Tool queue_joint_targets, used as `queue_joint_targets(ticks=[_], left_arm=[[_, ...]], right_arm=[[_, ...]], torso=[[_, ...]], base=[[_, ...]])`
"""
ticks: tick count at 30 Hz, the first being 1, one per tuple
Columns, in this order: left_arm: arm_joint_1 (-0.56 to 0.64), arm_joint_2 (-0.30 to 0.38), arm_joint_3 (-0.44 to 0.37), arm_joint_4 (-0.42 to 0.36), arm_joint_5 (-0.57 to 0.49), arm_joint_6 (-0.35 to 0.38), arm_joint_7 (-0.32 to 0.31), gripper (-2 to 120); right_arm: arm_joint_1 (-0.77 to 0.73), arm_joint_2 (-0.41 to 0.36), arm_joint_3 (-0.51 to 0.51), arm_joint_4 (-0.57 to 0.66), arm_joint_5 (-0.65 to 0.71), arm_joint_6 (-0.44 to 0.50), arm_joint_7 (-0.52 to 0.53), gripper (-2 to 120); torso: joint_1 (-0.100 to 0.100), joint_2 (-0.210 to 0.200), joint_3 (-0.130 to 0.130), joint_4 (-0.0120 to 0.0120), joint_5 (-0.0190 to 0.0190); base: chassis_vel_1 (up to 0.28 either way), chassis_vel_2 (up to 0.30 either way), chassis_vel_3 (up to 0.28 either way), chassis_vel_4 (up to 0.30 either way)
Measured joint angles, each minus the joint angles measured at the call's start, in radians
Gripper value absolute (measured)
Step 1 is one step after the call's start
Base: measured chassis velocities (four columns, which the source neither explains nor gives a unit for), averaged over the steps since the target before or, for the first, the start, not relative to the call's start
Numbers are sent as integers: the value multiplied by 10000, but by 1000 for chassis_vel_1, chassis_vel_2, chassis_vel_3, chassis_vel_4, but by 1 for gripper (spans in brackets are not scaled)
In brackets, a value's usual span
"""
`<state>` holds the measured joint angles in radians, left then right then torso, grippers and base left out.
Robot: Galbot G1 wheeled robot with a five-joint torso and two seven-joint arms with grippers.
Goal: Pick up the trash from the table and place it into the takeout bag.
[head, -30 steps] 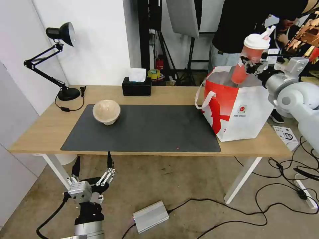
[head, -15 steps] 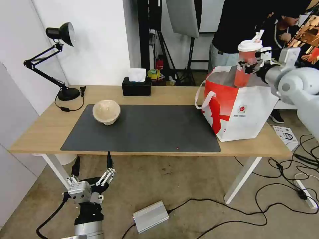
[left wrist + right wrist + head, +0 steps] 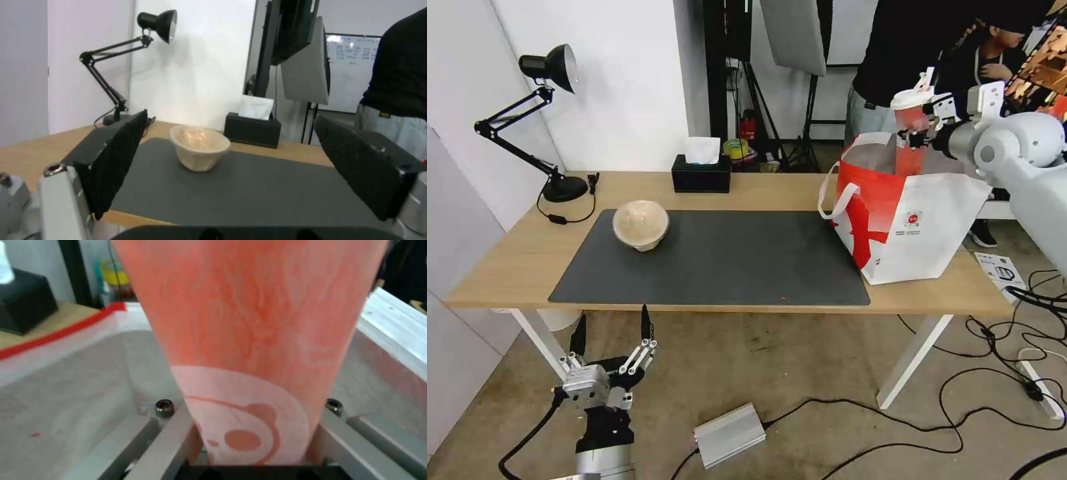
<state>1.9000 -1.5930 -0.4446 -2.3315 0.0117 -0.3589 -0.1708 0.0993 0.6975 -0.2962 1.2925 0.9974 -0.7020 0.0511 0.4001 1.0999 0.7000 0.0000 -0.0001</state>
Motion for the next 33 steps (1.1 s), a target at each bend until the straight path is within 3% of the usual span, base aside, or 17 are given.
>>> queue_joint_targets(ticks=[33], left_arm=[[-43,2,-55,-44,-19,28,-12,100]], right_arm=[[-359,-342,-341,-150,-788,-214,-393,7]], torso=[[-1,1,0,-1,2]], base=[[0,0,0,0]])
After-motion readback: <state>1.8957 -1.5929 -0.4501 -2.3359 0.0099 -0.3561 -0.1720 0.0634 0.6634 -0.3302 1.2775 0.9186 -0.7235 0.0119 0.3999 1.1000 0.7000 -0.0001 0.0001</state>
